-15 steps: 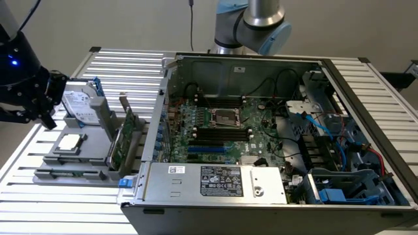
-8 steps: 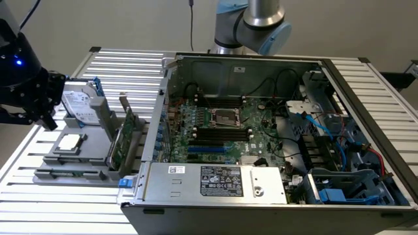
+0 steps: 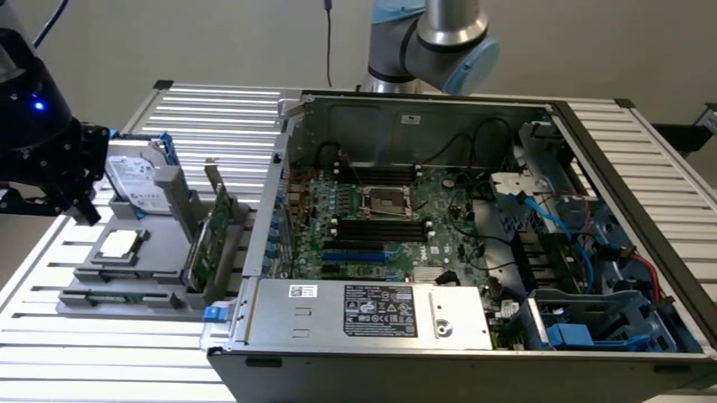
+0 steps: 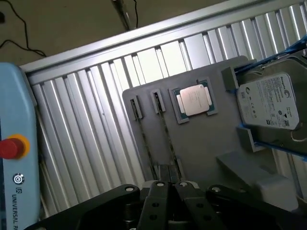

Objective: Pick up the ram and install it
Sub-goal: 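Pick up the ram and move it above insertion slot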

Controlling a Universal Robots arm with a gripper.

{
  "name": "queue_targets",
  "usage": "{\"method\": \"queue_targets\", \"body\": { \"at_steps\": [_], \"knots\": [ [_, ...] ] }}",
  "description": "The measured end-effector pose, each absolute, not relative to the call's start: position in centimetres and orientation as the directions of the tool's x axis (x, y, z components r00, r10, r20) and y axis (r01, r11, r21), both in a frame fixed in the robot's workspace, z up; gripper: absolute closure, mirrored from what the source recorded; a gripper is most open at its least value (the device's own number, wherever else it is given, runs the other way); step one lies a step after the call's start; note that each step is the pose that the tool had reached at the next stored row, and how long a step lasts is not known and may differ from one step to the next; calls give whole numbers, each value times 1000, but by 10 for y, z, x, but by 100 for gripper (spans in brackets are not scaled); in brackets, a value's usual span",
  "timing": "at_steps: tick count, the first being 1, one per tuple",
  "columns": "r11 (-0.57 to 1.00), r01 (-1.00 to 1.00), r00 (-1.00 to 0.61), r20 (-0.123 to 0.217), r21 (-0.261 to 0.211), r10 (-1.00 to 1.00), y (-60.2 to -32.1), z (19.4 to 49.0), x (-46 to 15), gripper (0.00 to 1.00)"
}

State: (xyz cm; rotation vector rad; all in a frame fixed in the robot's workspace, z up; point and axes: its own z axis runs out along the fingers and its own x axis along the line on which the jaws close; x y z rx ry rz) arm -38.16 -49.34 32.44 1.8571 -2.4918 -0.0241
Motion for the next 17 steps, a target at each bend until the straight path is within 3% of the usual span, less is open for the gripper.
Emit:
{"method": "queue_targets", "body": {
  "at_steps": [17],
  "knots": [
    [33, -999, -33, 20, 10, -999, -494, 321, -382, 89]
  ]
}}
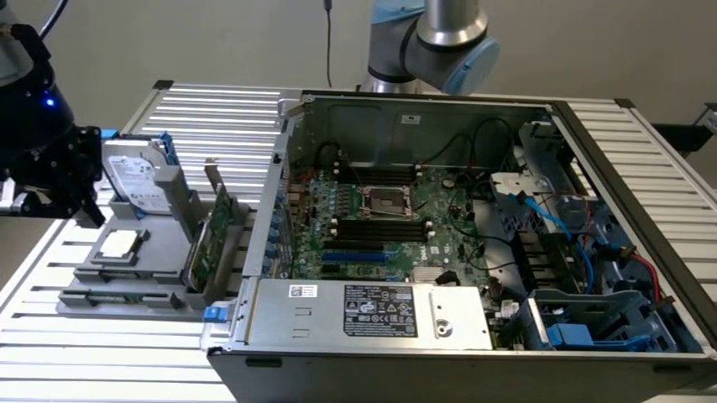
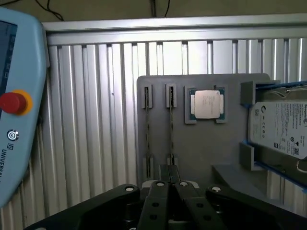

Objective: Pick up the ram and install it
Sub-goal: 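Pick up the ram and move it above insertion slot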

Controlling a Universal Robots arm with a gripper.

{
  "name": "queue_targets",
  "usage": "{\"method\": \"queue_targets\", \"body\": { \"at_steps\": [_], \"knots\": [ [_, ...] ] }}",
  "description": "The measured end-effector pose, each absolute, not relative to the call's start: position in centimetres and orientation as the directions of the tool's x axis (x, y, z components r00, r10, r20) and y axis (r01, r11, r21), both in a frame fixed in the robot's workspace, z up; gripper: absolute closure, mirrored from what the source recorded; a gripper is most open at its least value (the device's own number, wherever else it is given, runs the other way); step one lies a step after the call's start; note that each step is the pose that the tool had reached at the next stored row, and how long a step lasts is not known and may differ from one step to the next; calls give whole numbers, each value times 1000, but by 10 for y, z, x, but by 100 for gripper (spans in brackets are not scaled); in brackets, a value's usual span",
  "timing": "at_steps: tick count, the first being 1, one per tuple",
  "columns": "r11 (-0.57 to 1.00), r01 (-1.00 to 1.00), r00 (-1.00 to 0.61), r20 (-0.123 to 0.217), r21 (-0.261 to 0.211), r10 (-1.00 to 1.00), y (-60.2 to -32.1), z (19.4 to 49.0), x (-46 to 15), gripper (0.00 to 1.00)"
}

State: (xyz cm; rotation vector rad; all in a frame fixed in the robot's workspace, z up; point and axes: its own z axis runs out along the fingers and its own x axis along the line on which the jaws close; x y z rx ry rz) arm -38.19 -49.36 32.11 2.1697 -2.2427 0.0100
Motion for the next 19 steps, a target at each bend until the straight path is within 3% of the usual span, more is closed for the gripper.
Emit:
{"method": "queue_targets", "body": {
  "at_steps": [7, 19],
  "knots": [
    [29, -1000, -28, 20, 10, -999, -498, 318, -383, 64],
    [20, -1000, -20, 20, 10, -1000, -516, 296, -383, 64]
  ]
}}
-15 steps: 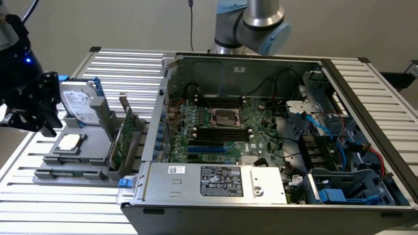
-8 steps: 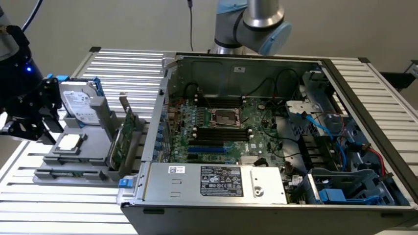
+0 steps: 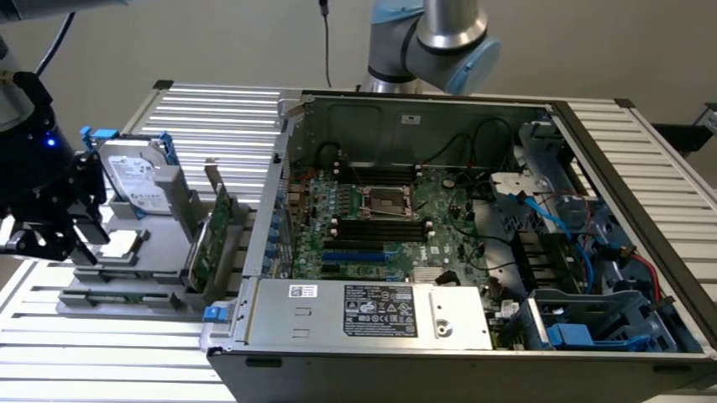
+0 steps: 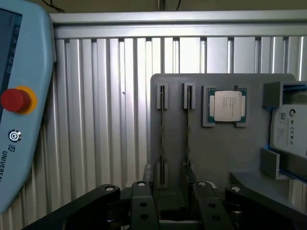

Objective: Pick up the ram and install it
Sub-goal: 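Pick up the ram and move it above insertion slot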

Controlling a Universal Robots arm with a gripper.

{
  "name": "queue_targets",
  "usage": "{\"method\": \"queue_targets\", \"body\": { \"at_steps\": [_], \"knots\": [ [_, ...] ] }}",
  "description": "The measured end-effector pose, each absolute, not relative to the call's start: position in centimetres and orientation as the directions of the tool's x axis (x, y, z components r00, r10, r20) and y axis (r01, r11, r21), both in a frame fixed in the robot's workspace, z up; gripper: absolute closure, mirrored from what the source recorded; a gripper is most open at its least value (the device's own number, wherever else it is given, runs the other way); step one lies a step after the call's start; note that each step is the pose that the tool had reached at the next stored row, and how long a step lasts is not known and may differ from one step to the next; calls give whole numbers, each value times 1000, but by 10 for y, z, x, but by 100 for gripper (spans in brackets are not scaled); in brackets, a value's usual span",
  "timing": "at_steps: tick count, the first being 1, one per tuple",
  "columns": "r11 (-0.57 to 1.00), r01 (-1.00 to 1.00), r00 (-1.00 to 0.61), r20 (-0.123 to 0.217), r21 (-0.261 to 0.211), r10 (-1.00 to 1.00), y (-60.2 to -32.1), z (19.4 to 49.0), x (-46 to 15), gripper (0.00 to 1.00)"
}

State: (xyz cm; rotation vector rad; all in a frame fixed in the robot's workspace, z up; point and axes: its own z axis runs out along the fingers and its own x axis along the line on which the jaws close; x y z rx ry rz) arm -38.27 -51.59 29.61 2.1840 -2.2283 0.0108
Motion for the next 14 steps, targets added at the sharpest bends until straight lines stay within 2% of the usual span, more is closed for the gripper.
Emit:
{"method": "queue_targets", "body": {
  "at_steps": [14],
  "knots": [
    [-19, -1000, 19, 20, 10, -1000, -525, 271, -383, 64]
  ]
}}
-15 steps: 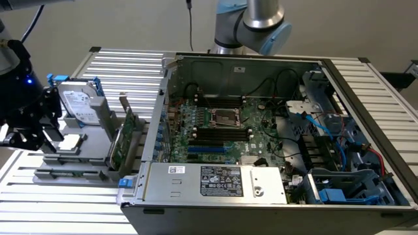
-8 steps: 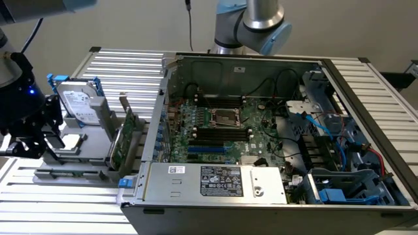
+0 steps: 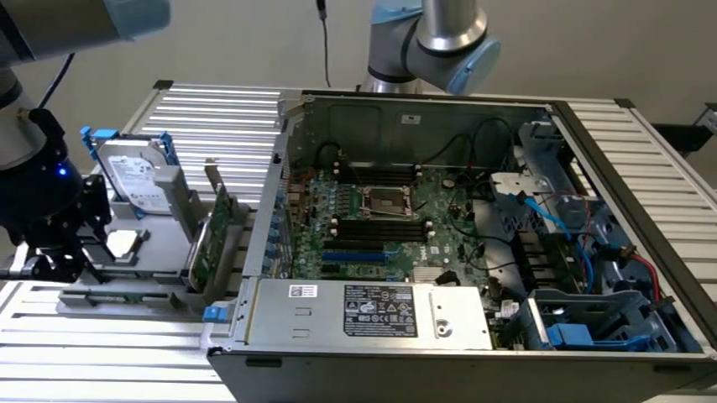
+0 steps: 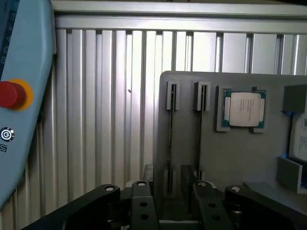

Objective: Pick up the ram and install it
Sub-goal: 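Pick up the ram and move it above insertion slot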

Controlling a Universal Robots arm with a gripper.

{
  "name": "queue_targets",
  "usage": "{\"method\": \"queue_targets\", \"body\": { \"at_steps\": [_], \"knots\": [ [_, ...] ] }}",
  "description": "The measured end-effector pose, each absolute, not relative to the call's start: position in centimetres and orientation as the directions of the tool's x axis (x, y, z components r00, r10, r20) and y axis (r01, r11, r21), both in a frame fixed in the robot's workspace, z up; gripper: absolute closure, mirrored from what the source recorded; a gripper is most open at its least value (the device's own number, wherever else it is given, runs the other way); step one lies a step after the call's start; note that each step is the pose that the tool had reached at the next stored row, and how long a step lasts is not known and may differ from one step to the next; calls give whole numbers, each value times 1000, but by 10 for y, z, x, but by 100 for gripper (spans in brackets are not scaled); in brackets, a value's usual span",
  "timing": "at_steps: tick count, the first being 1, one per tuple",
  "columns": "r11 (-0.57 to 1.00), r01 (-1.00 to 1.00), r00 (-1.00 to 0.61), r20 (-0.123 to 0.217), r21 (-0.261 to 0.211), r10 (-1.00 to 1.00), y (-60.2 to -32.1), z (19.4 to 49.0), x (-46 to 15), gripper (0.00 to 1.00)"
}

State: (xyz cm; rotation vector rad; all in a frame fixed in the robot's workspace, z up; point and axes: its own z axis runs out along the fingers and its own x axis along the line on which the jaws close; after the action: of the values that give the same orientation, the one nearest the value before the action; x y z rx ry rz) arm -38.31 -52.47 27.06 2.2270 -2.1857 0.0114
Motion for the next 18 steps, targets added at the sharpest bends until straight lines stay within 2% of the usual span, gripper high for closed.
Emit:
{"method": "queue_targets", "body": {
  "at_steps": [18],
  "knots": [
    [-86, -996, 86, 20, 9, -996, -525, 238, -386, 64]
  ]
}}
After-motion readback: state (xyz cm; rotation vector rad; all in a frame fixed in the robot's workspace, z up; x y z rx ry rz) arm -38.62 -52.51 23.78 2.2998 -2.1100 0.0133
